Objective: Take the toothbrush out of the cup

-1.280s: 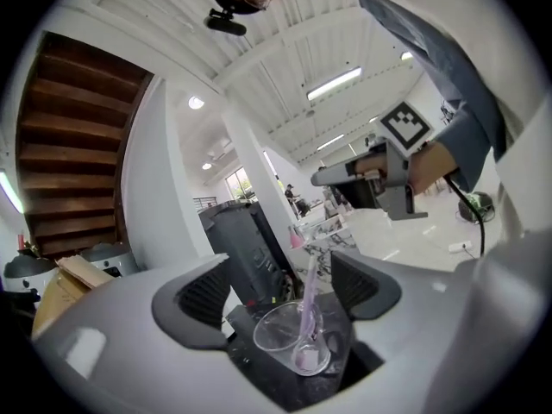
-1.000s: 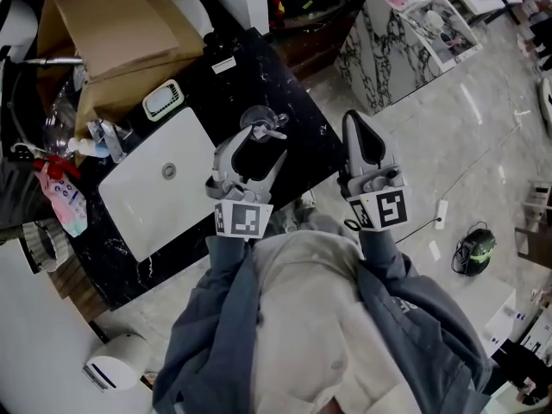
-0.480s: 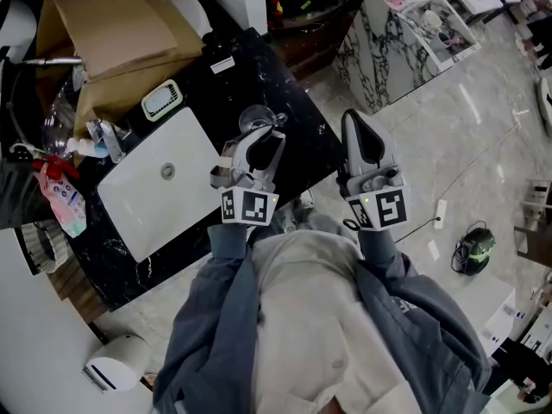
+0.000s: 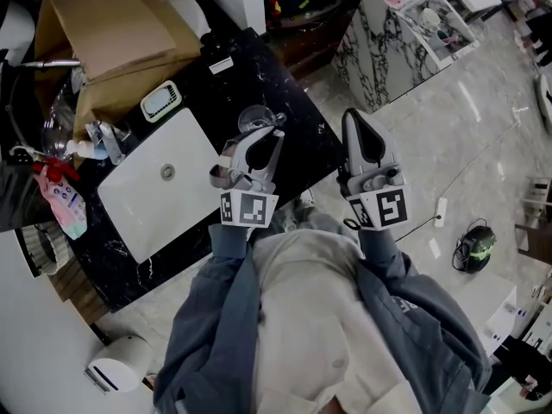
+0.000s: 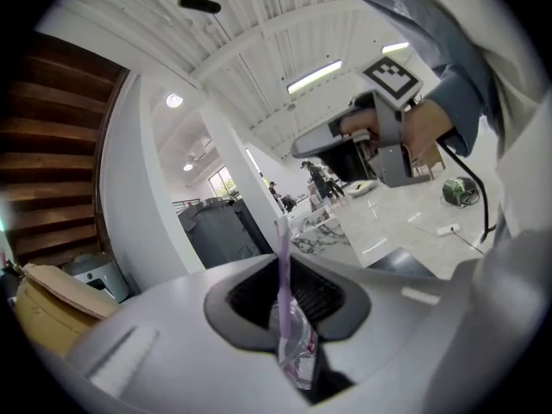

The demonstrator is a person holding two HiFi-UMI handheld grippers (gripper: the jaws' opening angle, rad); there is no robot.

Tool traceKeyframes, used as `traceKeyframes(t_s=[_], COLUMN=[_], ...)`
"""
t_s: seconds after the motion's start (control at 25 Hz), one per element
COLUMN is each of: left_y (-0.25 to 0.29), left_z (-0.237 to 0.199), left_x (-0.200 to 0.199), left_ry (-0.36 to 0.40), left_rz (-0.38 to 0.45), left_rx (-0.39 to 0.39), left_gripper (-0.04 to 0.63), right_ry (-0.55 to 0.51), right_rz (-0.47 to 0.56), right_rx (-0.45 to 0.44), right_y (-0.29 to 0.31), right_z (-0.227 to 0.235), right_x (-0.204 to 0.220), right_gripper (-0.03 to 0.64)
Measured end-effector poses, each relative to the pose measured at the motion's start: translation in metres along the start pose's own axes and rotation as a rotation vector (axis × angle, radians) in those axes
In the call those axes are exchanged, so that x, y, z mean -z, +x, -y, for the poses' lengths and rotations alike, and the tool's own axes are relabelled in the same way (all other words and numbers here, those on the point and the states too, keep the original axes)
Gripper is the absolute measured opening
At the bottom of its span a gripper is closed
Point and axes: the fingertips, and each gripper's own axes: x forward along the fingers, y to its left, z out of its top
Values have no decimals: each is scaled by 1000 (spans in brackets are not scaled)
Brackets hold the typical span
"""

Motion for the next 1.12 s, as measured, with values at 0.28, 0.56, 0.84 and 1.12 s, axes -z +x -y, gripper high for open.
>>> traceKeyframes(t_s=[0.28,0.56,0.84,1.12], left_y=[-23,-76,-134,-171], left_z=[-34,-91,-137,-164], left_x=[-39,-65,-52,-37], left_ry=[-156,-436,-425,-424], left_rz=[133,267,285,269], left_rx=[-77,-288,-537,-658], left_gripper=[100,100,100,100], right_ry=[7,14,19,19], right_rz=[5,14,19,24], right_rx=[-17,-49,-66,-49], right_y=[5,13,19,21], right_z=[-5,-14,-18,-9], right_x=[0,-1,1,0], right_gripper=[5,5,5,5])
